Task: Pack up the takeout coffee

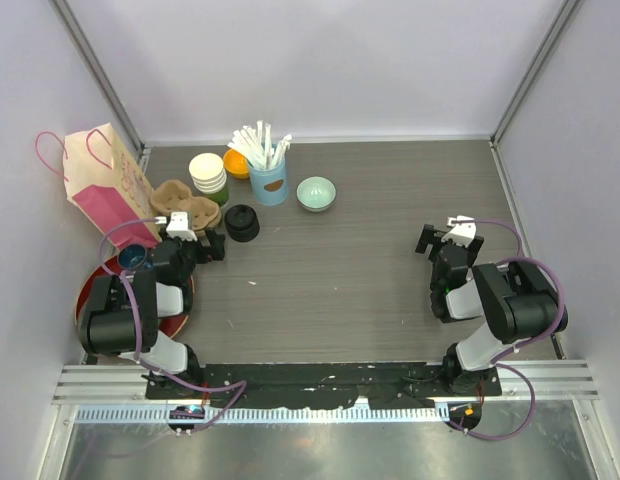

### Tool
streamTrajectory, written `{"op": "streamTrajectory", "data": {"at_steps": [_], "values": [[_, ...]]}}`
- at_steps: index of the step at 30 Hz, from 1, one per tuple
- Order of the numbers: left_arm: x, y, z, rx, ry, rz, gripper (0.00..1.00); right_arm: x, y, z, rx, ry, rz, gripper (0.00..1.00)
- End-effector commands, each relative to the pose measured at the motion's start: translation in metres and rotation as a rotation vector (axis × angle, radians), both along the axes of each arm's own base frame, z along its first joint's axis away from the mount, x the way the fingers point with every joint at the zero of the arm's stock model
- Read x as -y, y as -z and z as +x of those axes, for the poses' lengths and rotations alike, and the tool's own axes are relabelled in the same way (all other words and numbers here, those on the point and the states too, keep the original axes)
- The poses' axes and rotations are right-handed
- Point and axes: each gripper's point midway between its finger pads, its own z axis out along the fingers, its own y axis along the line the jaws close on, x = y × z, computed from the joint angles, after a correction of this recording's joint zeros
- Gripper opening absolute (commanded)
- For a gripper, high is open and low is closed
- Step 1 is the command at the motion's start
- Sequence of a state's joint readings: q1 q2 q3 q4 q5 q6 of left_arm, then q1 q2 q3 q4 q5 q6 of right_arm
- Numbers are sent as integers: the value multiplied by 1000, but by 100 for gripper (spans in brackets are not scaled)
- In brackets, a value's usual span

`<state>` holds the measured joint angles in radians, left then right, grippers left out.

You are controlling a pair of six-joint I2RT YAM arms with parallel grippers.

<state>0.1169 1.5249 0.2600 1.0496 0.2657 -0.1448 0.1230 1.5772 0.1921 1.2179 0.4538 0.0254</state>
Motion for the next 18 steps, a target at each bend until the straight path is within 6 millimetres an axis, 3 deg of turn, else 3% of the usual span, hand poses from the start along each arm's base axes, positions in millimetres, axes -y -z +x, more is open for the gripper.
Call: {"op": "streamTrajectory", "data": {"at_steps": [1,6,11,16,17,18], "values": [[2,-25,11,90,23,34,100,-1,-28,8,103,-1,12,100],[2,-25,12,90,23,34,100,-1,-48,3,128,-6,16,100],[3,-25,10,91,32,36,100,-2,-81,-1,171,-2,65,100],[0,-35,7,119,11,42,100,-30,-97,1,173,-157,116,100],[0,-37,5,127,11,43,100,-35,-109,3,192,-179,123,100],[1,-47,5,150,15,45,100,-40,-104,2,157,-206,125,100]]}}
